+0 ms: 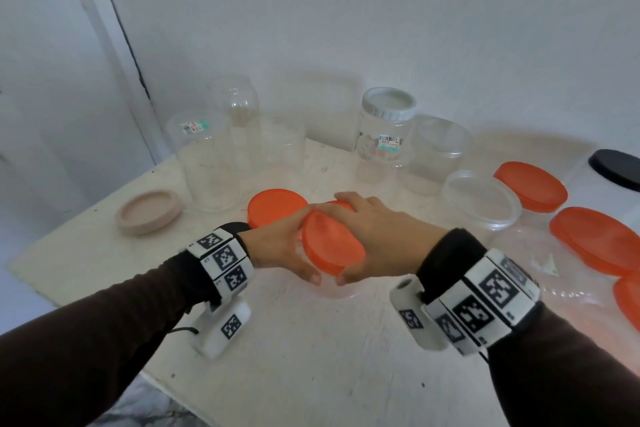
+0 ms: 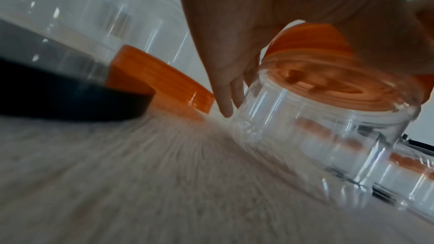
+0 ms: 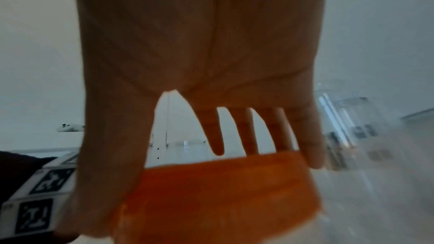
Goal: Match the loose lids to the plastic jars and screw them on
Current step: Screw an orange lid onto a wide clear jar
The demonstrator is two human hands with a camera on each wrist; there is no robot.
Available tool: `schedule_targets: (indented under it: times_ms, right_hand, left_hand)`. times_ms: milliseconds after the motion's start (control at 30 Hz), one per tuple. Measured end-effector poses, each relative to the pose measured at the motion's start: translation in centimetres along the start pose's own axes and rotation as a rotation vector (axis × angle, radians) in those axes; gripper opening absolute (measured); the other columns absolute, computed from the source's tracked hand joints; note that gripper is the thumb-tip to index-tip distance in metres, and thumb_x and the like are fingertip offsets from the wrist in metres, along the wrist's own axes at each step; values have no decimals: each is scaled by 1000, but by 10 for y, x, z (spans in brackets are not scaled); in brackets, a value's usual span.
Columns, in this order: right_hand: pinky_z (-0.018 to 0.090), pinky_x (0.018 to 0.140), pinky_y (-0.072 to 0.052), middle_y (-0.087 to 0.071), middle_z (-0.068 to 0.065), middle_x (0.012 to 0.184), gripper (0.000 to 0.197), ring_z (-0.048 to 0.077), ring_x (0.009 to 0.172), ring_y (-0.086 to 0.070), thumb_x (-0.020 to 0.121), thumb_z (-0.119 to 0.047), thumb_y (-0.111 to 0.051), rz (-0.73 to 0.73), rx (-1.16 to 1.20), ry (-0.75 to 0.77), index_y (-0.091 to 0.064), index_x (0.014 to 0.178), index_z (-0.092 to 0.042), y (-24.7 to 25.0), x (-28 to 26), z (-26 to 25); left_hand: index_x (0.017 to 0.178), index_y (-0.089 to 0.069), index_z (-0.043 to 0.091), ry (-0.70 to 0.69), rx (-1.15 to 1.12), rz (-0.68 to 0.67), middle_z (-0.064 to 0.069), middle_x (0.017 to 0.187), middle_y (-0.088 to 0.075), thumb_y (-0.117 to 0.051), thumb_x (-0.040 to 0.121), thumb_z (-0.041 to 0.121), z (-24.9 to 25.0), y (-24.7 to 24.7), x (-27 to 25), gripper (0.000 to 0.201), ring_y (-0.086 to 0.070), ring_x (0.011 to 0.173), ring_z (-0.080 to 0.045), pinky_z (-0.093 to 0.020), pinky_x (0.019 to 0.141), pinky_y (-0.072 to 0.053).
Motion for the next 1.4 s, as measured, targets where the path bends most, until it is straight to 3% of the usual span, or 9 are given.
schedule_targets:
  times_ms: [167,267,467,633,733,900,1033,1133,1400]
  right_hand:
    - [39,88,-47,-24,1,136,103,24,117,-36,67,-33,-79,-102,-125,-12,-9,141,-47,2,10,-3]
    - [39,86,-48,-23,-1,133,105,23,115,-34,63,-28,-82,-126,-130,19,-13,140,-49,3,13,-5]
    - [39,91,-45,-17,-5,138,102,21,118,-30,64,-17,-81,-166,-124,84,-18,137,-50,1,11,-9]
    - [38,85,-48,-25,-5,131,100,21,108,-37,59,-30,-83,-133,-143,76,-22,134,-54,5,13,-7]
    - [37,82,-49,-28,-4,127,97,21,105,-39,57,-39,-83,-113,-142,72,-23,132,-56,8,12,-7]
    - [35,84,-48,-28,-3,130,99,20,108,-40,58,-50,-80,-90,-117,68,-18,135,-55,8,7,-5]
    - [37,87,-47,-31,0,130,101,23,111,-42,62,-63,-72,-62,-76,-20,-11,140,-47,3,6,2]
    - [33,83,-47,-34,-1,122,98,21,105,-43,62,-56,-75,-43,-70,-17,-16,140,-44,3,10,-1]
    - [39,83,-51,-19,-8,132,101,19,115,-29,58,-21,-83,-81,-83,131,-22,134,-47,5,8,-13]
  left_hand:
    - [122,-40,32,-17,-24,20,8,127,-49,-87,38,34,0,1,2,97,-48,119,-5,-26,101,-41]
    - [123,-44,33,-46,-24,16,7,131,-46,-89,34,49,4,0,3,101,-46,121,-6,-23,101,-40]
    - [121,-42,35,-41,12,4,23,124,-42,-83,39,38,5,0,4,92,-43,110,18,-5,91,-36]
    - [129,-41,25,-83,37,16,14,127,-47,-87,34,52,7,1,4,109,-45,116,7,-8,93,-37]
    - [127,-42,31,-77,25,8,11,129,-48,-84,36,59,7,0,5,104,-47,117,2,-11,94,-39]
    - [124,-43,35,-57,8,11,11,126,-51,-86,34,56,4,1,5,101,-49,117,0,-20,99,-41]
    - [129,-40,28,-49,44,32,10,126,-52,-87,41,37,1,4,5,101,-50,116,1,-22,99,-41]
    - [132,-39,23,-54,50,39,9,126,-52,-84,42,35,2,4,5,102,-50,115,0,-18,95,-42]
    - [115,-44,38,-59,26,19,22,119,-49,-81,41,37,7,4,4,82,-46,108,17,-5,90,-37]
Point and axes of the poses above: each hand's wrist, its own x-axis towards the middle knuckle, its own y-axis out of the back of the hand, z = x × y, the point moved 10 cm from there along x, towards the middle knuckle
